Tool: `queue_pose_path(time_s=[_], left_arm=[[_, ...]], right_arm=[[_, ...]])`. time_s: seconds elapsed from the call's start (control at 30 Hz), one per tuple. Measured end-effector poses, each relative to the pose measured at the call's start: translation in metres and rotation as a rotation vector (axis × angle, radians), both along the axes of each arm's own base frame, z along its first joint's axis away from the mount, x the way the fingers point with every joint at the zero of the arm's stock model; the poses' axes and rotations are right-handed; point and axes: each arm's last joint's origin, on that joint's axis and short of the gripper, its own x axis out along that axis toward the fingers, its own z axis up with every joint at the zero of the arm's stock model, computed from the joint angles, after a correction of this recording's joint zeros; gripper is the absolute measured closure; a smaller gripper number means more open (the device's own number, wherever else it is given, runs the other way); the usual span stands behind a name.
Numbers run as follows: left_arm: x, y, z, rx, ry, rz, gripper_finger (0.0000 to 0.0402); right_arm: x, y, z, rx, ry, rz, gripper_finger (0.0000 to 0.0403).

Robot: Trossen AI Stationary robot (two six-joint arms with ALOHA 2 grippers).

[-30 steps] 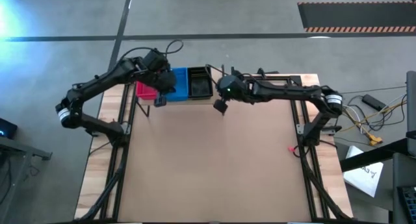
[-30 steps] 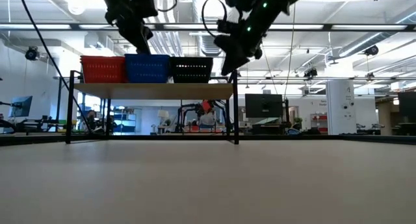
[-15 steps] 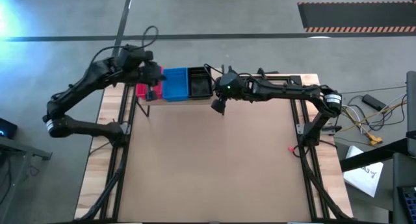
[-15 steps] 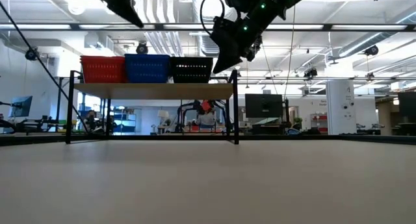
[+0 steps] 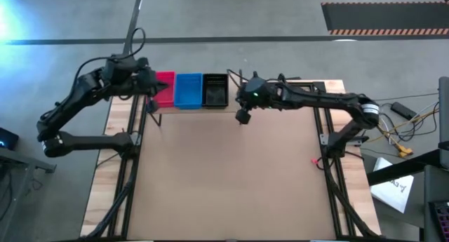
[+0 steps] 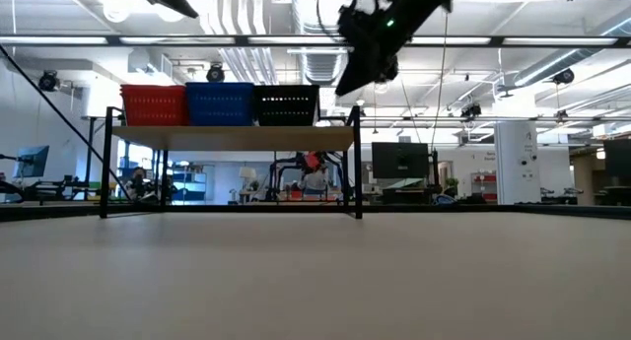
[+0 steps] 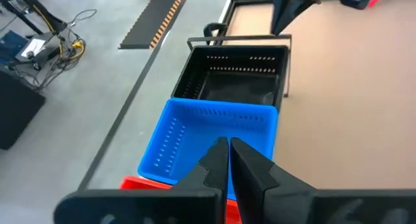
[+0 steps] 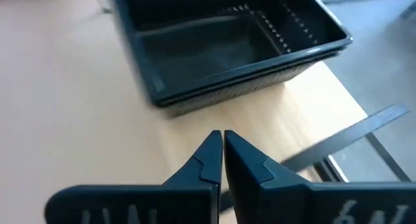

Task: Stack baskets on shelf by color
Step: Return to Home Position

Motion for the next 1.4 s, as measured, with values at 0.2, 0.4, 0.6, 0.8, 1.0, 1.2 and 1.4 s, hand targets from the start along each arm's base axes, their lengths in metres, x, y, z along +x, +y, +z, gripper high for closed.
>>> queue_pose_path(time_s=[0.2,0.4,0.6,0.8,1.0,1.2,1.4], left_arm=[[-0.015,-0.019,-0.009,-0.048,-0.080,-0.012,0.0402],[-0.020,-0.028,-0.029,-0.066,-0.202,-0.029,0.0402],[-0.015,-0.029,-0.051,-0.106,-0.275,-0.053,0.0402],[-0.005,-0.033,-0.061,-0.171,-0.344,-0.147,0.0402],[-0.001,-0.047,-0.073,-0.237,-0.411,-0.242,0.0402],[0.004,-0.058,-0.117,-0.345,-0.538,-0.311,0.0402],[0.002,-0.060,-0.162,-0.337,-0.649,-0.322,0.0402]], right_arm=[[-0.049,0.044,-0.003,-0.003,-0.109,0.086,0.0394],[-0.108,0.098,-0.034,0.091,-0.271,0.212,0.0394],[-0.159,0.127,-0.075,0.227,-0.379,0.358,0.0394],[-0.191,0.137,-0.102,0.287,-0.487,0.483,0.0394],[-0.213,0.134,-0.124,0.305,-0.548,0.541,0.0394],[-0.230,0.130,-0.134,0.294,-0.679,0.559,0.0394],[-0.236,0.129,-0.129,0.280,-0.731,0.570,0.0394]])
